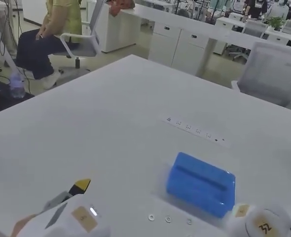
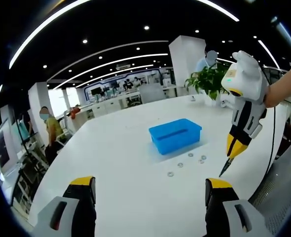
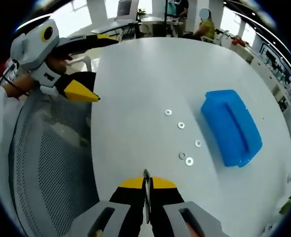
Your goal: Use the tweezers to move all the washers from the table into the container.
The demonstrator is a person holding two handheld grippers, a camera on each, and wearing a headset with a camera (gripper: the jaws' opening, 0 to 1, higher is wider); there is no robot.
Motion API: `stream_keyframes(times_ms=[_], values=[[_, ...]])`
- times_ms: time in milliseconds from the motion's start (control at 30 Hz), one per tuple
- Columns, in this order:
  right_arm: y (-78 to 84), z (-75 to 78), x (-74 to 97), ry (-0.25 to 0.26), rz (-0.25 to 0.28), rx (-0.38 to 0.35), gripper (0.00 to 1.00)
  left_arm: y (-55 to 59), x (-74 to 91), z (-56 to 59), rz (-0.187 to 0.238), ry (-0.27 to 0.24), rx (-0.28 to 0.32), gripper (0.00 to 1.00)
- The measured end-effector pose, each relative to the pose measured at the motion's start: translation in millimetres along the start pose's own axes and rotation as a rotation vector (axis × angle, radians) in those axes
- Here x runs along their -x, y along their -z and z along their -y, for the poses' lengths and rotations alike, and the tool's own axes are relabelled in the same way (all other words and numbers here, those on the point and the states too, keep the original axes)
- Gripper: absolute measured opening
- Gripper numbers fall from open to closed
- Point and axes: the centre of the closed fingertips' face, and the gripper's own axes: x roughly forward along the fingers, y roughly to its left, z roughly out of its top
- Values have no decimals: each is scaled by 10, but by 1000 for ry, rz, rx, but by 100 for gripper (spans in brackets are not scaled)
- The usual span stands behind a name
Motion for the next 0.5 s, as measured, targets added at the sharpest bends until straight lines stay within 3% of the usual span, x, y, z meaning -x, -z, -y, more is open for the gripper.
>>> stream_keyframes(times_ms=[167, 333, 500], values=[[-157, 16, -17, 17, 53, -29, 0, 0, 2, 0, -1, 0, -3, 94], [-359, 70, -60, 89, 214, -96, 0, 3, 4, 4, -3, 1, -6, 93], [-453, 37, -62, 168, 330, -72, 0, 9, 4, 5, -6, 1, -10, 93]])
